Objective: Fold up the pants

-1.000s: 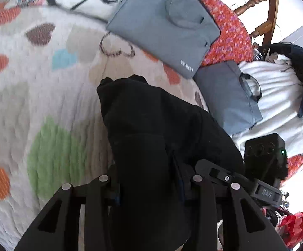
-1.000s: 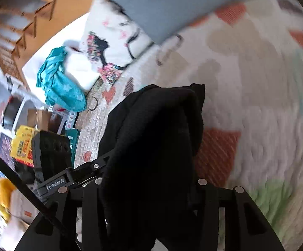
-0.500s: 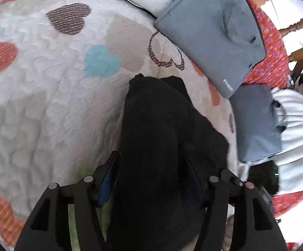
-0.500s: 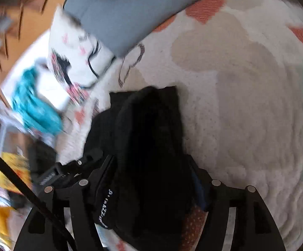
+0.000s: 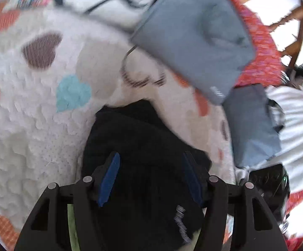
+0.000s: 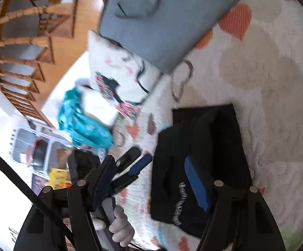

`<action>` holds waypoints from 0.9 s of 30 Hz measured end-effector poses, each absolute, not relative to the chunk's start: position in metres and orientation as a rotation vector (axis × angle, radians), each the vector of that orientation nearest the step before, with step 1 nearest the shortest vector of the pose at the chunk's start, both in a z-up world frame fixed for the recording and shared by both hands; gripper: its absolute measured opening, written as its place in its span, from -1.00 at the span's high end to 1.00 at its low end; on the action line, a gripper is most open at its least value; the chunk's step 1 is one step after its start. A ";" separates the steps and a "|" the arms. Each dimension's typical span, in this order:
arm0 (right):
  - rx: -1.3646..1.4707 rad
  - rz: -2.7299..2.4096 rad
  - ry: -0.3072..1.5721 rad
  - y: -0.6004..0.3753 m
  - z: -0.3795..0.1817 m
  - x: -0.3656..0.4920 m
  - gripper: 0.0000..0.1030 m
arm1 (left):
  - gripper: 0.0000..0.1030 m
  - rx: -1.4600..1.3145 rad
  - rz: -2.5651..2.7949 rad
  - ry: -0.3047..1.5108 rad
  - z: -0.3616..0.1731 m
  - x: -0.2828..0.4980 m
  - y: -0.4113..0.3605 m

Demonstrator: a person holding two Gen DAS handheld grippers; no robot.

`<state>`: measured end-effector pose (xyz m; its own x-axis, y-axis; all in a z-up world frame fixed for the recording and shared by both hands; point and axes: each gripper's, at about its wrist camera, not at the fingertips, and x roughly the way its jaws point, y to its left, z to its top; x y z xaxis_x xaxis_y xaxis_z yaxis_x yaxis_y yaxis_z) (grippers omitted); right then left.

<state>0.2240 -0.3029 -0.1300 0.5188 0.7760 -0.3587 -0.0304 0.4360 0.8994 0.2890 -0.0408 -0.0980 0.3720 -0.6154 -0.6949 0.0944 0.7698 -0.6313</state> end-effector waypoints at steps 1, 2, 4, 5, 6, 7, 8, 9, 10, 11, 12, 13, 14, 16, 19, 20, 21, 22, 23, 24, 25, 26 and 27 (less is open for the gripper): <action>0.994 0.559 0.925 -0.302 -0.143 0.228 -0.42 | -0.16 -0.566 -0.488 1.114 -0.109 0.292 -0.040; 1.011 0.549 0.941 -0.304 -0.160 0.229 -0.37 | -0.16 -0.574 -0.491 1.102 -0.114 0.293 -0.039; 1.087 0.578 0.894 -0.312 -0.171 0.227 -0.24 | -0.16 -0.581 -0.504 1.089 -0.115 0.294 -0.038; 1.104 0.585 0.893 -0.314 -0.174 0.227 -0.24 | -0.16 -0.576 -0.510 1.096 -0.114 0.294 -0.037; 1.109 0.591 0.897 -0.315 -0.173 0.228 -0.24 | -0.16 -0.568 -0.514 1.102 -0.112 0.295 -0.037; 1.098 0.591 0.904 -0.316 -0.171 0.229 -0.24 | -0.16 -0.559 -0.513 1.106 -0.108 0.293 -0.036; 1.082 0.583 0.908 -0.315 -0.166 0.228 -0.24 | -0.16 -0.555 -0.508 1.106 -0.102 0.290 -0.031; 1.044 0.552 0.910 -0.315 -0.157 0.225 -0.27 | -0.16 -0.553 -0.505 1.097 -0.095 0.284 -0.029; 0.996 0.521 0.909 -0.315 -0.148 0.220 -0.40 | -0.16 -0.539 -0.499 1.080 -0.086 0.272 -0.024; 0.946 0.500 0.906 -0.314 -0.140 0.212 -0.46 | -0.16 -0.524 -0.492 1.071 -0.081 0.264 -0.021; 0.914 0.493 0.901 -0.313 -0.134 0.204 -0.48 | -0.16 -0.494 -0.481 1.054 -0.072 0.249 -0.016; 0.887 0.489 0.895 -0.312 -0.129 0.194 -0.48 | -0.16 -0.477 -0.476 1.041 -0.068 0.239 -0.013; 0.866 0.481 0.888 -0.311 -0.127 0.181 -0.48 | -0.16 -0.447 -0.464 1.018 -0.060 0.222 -0.009; 0.840 0.457 0.880 -0.310 -0.124 0.159 -0.48 | -0.16 -0.397 -0.437 0.975 -0.048 0.191 0.002; 0.796 0.401 0.865 -0.308 -0.123 0.118 -0.48 | -0.16 -0.349 -0.391 0.904 -0.033 0.144 0.013; 0.779 0.384 0.861 -0.306 -0.123 0.101 -0.48 | -0.16 -0.328 -0.369 0.873 -0.027 0.126 0.016; 0.768 0.374 0.857 -0.303 -0.124 0.088 -0.48 | -0.17 -0.309 -0.348 0.849 -0.024 0.113 0.017; 0.750 0.358 0.855 -0.300 -0.124 0.075 -0.48 | -0.17 -0.281 -0.315 0.813 -0.019 0.098 0.017; 0.721 0.337 0.855 -0.296 -0.125 0.060 -0.48 | -0.19 -0.237 -0.277 0.763 -0.012 0.078 0.016; 0.697 0.325 0.853 -0.291 -0.124 0.050 -0.48 | -0.26 -0.207 -0.252 0.724 -0.006 0.064 0.015; 0.669 0.310 0.848 -0.288 -0.123 0.040 -0.48 | -0.41 -0.182 -0.230 0.685 -0.001 0.051 0.014; 0.620 0.286 0.838 -0.281 -0.121 0.026 -0.48 | -0.51 -0.153 -0.193 0.634 0.006 0.034 0.012; 0.593 0.273 0.831 -0.277 -0.119 0.018 -0.48 | -0.74 -0.137 -0.165 0.603 0.012 0.023 0.011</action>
<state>0.0185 -0.2773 -0.1193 0.6515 0.4496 -0.6111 -0.0011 0.8060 0.5919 0.0234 0.0113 0.0120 0.8115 -0.1937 -0.5514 0.1137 0.9778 -0.1761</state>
